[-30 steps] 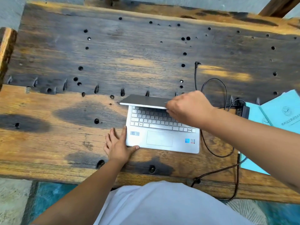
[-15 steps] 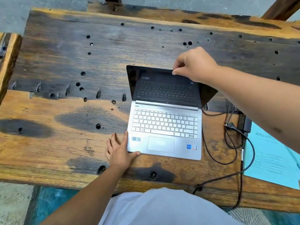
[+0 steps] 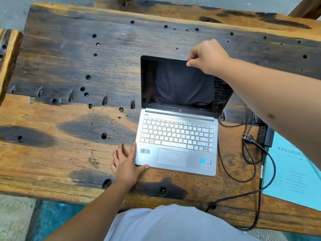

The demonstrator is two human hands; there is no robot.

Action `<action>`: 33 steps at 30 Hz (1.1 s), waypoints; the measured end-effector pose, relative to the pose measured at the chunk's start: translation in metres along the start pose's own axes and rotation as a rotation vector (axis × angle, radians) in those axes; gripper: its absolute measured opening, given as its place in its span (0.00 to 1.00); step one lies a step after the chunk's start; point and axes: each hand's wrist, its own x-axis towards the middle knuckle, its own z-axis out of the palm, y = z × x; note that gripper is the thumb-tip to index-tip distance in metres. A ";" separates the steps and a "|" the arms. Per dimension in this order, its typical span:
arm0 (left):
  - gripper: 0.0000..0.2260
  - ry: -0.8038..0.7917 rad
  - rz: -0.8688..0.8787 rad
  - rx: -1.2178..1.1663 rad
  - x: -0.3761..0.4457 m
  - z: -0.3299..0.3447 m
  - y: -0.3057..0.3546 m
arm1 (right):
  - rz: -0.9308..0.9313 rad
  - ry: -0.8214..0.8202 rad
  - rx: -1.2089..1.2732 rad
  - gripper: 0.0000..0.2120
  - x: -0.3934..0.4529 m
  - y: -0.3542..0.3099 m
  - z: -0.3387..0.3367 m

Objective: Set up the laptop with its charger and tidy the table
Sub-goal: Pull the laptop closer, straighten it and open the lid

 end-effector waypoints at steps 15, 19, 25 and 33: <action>0.48 -0.003 -0.014 0.012 -0.002 -0.003 0.003 | -0.032 0.039 -0.008 0.08 0.015 0.014 0.012; 0.48 0.001 -0.008 0.030 -0.002 -0.004 0.003 | -0.068 0.055 -0.040 0.10 0.009 0.017 0.013; 0.48 0.023 0.021 0.047 -0.004 -0.009 0.007 | -0.134 0.098 -0.135 0.16 -0.013 0.019 0.015; 0.46 0.025 0.050 0.005 -0.005 -0.011 0.013 | 0.198 0.229 0.246 0.21 -0.183 0.021 0.119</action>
